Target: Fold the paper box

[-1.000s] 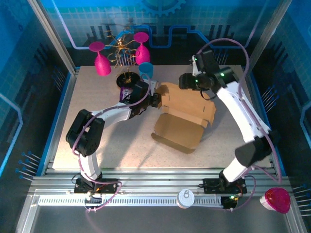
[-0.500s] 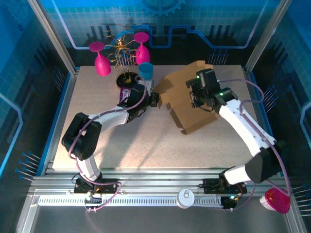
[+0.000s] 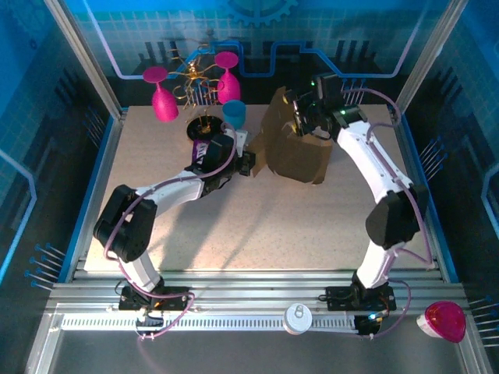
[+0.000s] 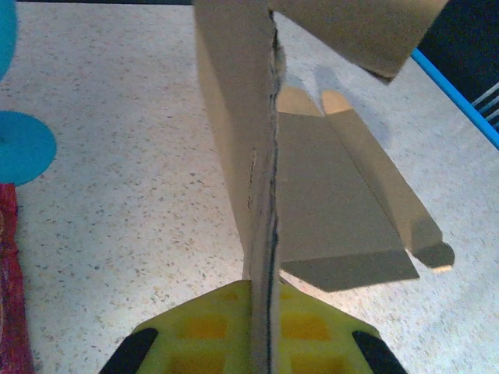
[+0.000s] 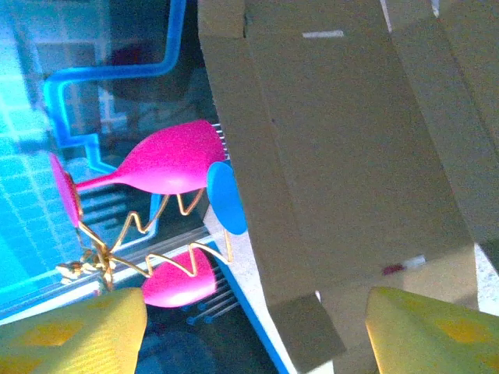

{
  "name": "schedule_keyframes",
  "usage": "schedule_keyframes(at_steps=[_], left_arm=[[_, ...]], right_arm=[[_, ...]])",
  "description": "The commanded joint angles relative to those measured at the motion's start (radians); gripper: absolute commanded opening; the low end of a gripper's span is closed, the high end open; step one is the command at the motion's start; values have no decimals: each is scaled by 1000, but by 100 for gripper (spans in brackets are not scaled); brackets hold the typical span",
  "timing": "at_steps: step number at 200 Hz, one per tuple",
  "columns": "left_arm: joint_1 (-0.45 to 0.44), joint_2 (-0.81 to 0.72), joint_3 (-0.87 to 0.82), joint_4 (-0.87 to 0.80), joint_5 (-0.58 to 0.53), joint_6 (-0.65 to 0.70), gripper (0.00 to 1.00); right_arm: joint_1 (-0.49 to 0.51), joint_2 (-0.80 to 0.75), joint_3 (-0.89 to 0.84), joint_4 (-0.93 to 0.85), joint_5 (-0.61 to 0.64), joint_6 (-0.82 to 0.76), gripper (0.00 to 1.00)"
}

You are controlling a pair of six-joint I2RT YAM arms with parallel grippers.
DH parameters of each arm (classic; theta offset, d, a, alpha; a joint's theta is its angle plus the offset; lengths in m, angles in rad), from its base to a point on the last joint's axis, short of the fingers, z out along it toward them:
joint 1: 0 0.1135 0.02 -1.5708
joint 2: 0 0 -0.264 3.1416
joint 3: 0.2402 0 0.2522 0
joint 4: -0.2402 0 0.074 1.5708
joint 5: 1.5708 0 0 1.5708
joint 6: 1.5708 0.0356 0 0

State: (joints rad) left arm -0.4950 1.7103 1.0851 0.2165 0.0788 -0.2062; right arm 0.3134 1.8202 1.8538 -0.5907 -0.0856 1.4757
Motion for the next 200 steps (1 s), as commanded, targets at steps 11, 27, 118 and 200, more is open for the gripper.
schedule_keyframes(at_steps=[11, 27, 118, 200], left_arm=[[-7, -100, -26, -89, 127, 151, 0], [-8, -139, -66, -114, 143, 184, 0], [-13, -230, -154, -167, 141, 220, 0], [-11, -246, -183, -181, 126, 228, 0]], right_arm=[[0, 73, 121, -205, -98, -251, 72], [12, 88, 135, -229, -98, -294, 72], [51, 226, 210, -219, -190, -352, 63], [30, 265, 164, -143, -228, -309, 29]])
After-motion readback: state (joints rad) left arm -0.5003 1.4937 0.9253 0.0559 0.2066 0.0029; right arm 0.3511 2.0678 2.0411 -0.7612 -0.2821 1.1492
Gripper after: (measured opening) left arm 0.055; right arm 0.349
